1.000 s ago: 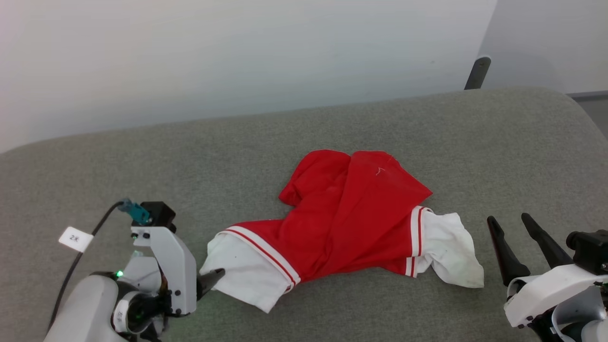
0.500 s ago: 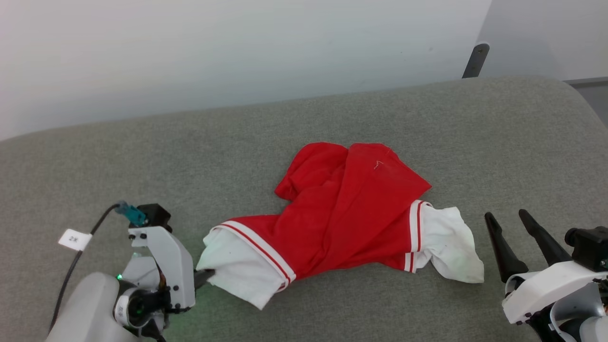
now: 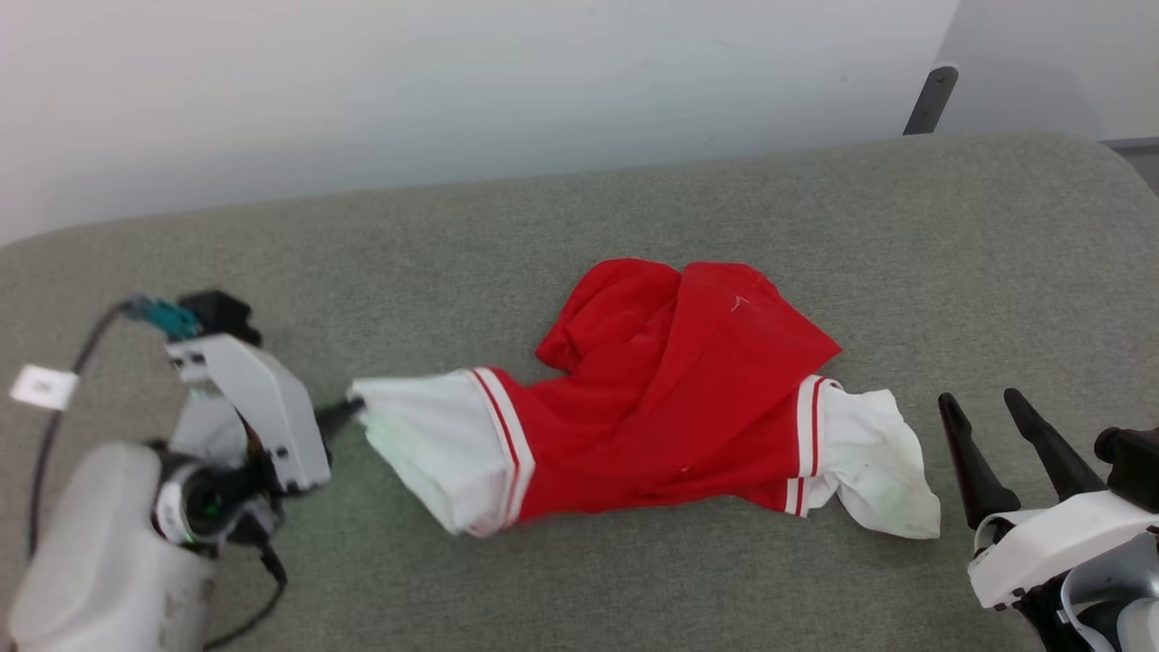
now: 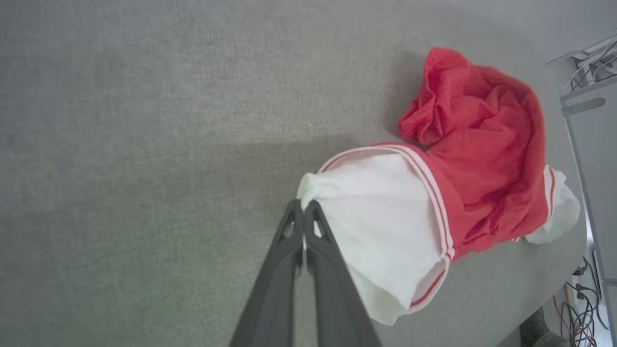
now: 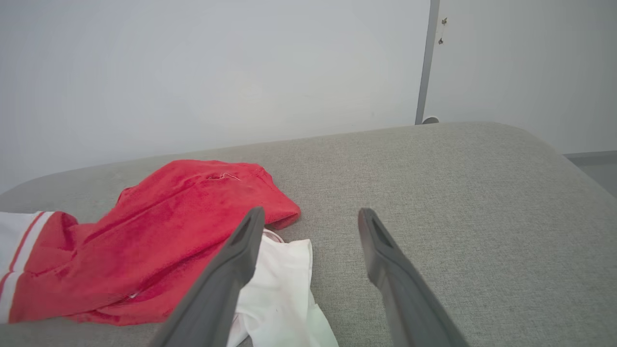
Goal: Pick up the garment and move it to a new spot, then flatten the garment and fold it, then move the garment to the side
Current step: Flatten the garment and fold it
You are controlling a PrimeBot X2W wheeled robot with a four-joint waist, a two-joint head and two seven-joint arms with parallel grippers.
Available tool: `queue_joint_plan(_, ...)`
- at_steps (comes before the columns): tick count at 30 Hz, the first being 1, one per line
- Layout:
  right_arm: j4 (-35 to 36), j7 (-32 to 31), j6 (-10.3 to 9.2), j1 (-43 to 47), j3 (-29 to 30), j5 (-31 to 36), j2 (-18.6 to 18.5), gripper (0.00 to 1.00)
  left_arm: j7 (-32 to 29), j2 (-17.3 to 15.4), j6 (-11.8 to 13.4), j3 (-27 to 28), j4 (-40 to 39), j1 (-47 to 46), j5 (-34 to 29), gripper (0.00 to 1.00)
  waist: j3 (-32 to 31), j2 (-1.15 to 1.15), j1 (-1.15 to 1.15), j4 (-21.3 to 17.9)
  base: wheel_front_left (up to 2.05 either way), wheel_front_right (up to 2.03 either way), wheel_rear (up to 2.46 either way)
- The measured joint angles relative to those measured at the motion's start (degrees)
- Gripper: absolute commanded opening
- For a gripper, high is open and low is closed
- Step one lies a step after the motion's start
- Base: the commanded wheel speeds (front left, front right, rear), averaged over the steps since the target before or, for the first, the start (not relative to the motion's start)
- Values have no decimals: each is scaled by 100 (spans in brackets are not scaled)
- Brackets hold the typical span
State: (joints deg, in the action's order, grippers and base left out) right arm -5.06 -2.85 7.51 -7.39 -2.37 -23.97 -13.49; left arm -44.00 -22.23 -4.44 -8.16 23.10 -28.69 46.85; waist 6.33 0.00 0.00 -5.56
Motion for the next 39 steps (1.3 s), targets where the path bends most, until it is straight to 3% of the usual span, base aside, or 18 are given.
queue_joint_plan(8, 36, -19, 0, -34, -69, -15, 3, 100, 430, -144, 96, 199, 78, -527, -111, 0, 166, 0, 0, 14, 0, 0, 0)
queue_joint_plan(20, 16, -21, 0, -278, -274, -31, -52, 100, 1547, -616, 269, 635, 1553, -1191, -448, 0, 575, 0, 0, -178, 0, 0, 0)
queue_joint_plan(29, -40, -23, 0, -289, -414, -63, -74, 100, 1945, -488, -42, 476, 2558, -1326, -460, 0, 674, 0, 0, -204, 0, 0, 0)
queue_joint_plan(30, -30, -31, 0, -289, -442, -88, -87, 100, 1998, -498, -69, 428, 2585, -1376, -481, 15, 659, 0, 0, -189, 0, 0, 0)
queue_joint_plan(31, -21, -56, 0, -289, -459, -114, -96, 100, 2019, -513, -101, 364, 2599, -1424, -545, 62, 643, 0, 0, -172, 0, 0, 0)
queue_joint_plan(32, -1, -73, 0, -289, -497, -125, -119, 100, 2036, -522, -119, 319, 2611, -1462, -567, 98, 623, 0, 0, -156, 0, 0, 0)
queue_joint_plan(39, 259, -381, 0, -270, -806, -335, -334, 100, 2152, -537, -234, -97, 2368, -1504, -788, 100, 454, 0, 0, 2, 0, 0, 0)
